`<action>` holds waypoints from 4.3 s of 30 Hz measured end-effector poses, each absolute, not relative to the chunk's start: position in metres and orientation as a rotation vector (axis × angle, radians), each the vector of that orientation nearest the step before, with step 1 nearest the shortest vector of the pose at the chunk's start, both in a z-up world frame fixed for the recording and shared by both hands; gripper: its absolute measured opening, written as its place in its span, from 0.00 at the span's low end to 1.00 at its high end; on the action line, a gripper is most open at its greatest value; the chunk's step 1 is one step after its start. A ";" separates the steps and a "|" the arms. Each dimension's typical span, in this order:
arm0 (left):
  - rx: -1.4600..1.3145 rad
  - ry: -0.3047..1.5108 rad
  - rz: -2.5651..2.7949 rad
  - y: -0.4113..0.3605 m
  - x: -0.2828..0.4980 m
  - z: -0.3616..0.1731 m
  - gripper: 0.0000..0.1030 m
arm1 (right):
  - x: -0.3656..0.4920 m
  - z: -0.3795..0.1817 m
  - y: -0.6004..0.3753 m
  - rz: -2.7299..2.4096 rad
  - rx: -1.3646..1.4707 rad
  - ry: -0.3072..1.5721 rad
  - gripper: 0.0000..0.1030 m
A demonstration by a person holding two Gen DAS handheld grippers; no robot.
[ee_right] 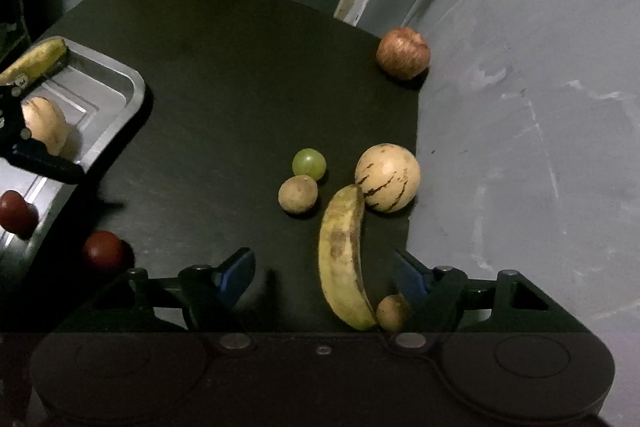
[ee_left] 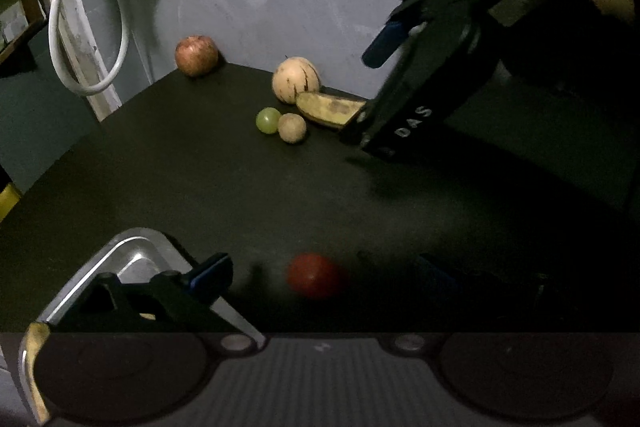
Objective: Organize fruits
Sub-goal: 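Grasp the yellow banana with the right tool while the left tool grasps a red tomato, then carry the banana and tomato over the metal tray with both tools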
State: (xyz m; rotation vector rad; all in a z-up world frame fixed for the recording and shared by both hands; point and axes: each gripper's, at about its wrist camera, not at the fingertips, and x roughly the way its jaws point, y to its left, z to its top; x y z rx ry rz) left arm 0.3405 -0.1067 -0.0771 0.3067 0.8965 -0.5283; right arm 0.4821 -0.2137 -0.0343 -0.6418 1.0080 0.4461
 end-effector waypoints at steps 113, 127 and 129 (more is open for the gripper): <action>-0.318 0.999 0.005 0.082 0.214 -0.053 0.31 | 0.306 -0.029 -0.108 0.649 -0.126 1.126 0.30; -0.340 1.025 0.042 0.087 0.215 -0.063 0.31 | 0.304 -0.044 -0.103 0.634 -0.196 1.131 0.31; -0.339 1.031 0.042 0.086 0.215 -0.065 0.31 | 0.304 -0.044 -0.104 0.634 -0.194 1.131 0.31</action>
